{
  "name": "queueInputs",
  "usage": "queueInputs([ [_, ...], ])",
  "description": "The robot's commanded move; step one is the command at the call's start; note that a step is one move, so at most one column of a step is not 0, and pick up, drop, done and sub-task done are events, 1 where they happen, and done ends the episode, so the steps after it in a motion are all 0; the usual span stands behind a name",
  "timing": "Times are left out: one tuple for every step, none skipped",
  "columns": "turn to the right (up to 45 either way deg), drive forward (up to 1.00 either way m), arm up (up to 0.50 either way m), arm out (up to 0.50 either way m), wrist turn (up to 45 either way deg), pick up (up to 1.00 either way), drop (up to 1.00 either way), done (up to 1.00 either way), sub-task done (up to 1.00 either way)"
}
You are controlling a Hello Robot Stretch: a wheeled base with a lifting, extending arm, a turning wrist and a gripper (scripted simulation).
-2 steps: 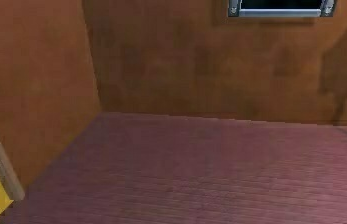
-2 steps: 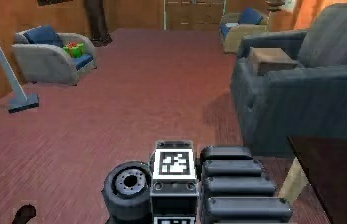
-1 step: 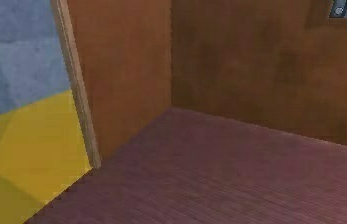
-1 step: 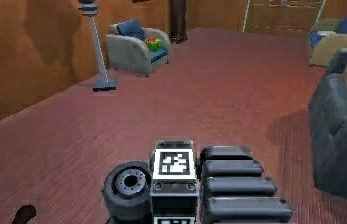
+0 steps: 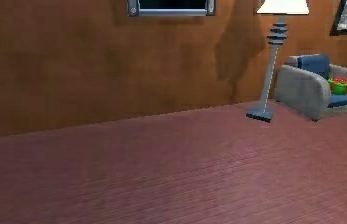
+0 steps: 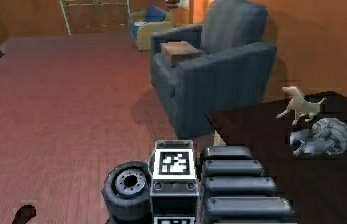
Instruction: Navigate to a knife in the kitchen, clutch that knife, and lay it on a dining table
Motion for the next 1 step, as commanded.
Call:
queueInputs([
  [45.0, 0.0, 0.0, 0.0, 0.0, 0.0, 0.0, 0.0, 0.0],
])
